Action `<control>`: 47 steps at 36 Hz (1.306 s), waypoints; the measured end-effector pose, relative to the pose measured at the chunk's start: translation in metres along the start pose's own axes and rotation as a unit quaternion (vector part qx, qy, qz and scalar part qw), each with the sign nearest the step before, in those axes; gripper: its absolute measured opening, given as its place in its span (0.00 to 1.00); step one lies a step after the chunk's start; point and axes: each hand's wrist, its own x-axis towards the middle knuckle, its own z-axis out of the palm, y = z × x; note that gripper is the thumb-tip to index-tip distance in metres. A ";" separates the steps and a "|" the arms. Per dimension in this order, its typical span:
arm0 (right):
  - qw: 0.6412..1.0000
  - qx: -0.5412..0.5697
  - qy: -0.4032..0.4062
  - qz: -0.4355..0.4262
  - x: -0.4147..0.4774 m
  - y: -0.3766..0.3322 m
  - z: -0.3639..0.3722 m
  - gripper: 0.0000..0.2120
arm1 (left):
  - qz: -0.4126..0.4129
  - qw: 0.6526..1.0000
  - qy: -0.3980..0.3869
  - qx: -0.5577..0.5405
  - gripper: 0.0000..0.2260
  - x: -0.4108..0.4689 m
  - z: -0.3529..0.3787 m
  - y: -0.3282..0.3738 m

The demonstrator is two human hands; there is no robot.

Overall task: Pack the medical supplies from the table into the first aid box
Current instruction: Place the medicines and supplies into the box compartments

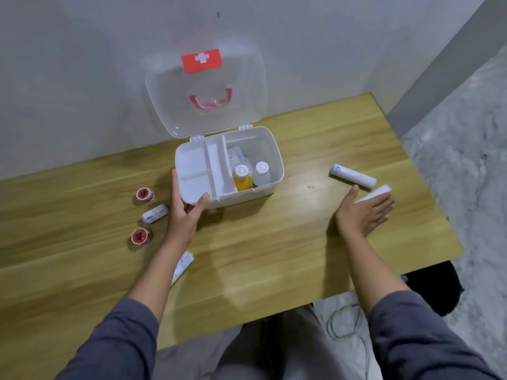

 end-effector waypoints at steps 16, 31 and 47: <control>0.989 -0.007 -0.094 -0.110 0.032 -0.068 0.028 0.42 | -0.024 1.000 0.014 0.002 0.36 0.002 0.001 -0.005; 0.924 -0.120 -0.191 -0.307 -0.016 -0.086 0.047 0.30 | -0.030 0.999 0.009 -0.005 0.40 0.003 -0.003 -0.008; 0.817 0.310 -0.357 -0.330 -0.055 -0.161 0.000 0.35 | -0.025 1.000 -0.003 -0.015 0.39 0.002 -0.005 -0.004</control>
